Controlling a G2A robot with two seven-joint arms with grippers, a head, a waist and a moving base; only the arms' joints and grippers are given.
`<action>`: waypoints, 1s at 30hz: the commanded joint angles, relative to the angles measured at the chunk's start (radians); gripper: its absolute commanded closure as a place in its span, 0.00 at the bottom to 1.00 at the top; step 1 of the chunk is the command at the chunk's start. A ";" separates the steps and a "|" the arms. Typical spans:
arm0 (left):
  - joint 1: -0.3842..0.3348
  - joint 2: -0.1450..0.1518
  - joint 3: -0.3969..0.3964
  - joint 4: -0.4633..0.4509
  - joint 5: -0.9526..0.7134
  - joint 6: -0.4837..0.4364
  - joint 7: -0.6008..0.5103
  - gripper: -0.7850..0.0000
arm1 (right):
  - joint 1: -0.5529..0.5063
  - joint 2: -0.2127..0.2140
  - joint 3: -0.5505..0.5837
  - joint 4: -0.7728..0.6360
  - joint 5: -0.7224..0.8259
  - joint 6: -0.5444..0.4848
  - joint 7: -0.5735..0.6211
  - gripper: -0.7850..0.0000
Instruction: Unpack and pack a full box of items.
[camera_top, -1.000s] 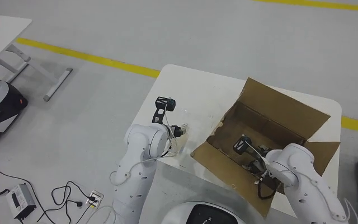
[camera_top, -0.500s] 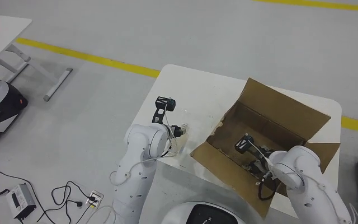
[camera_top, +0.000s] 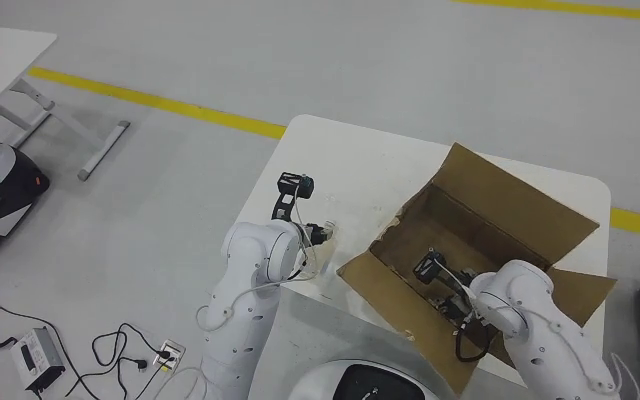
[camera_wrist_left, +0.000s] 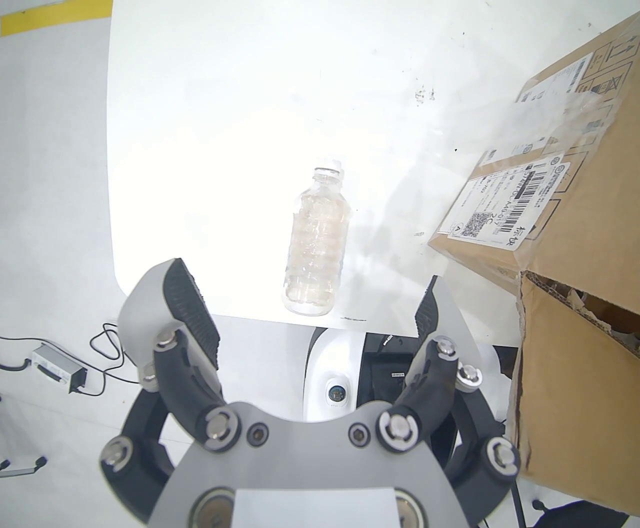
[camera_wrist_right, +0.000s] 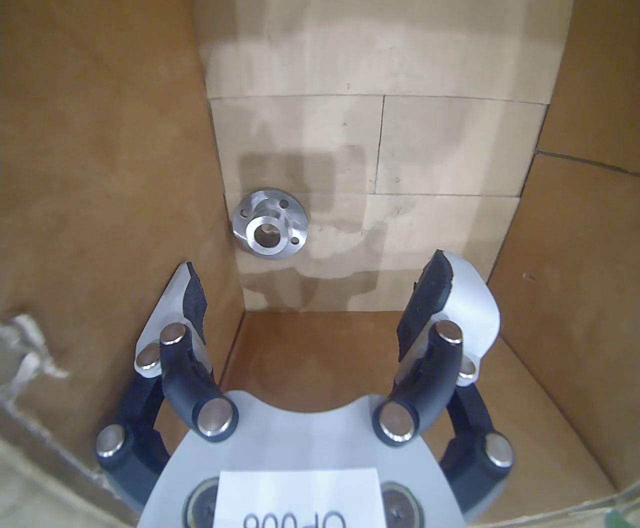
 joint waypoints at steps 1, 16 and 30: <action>0.000 0.000 0.000 0.000 0.000 0.000 0.000 0.00 | 0.025 0.003 -0.044 0.024 0.008 0.003 0.003 0.00; 0.000 0.000 0.000 0.000 0.000 0.000 0.000 0.00 | 0.127 0.017 -0.188 0.122 0.094 0.024 0.024 0.03; 0.000 0.000 0.000 0.000 0.000 0.000 0.000 0.00 | 0.127 0.017 -0.196 0.150 0.099 0.014 0.014 0.29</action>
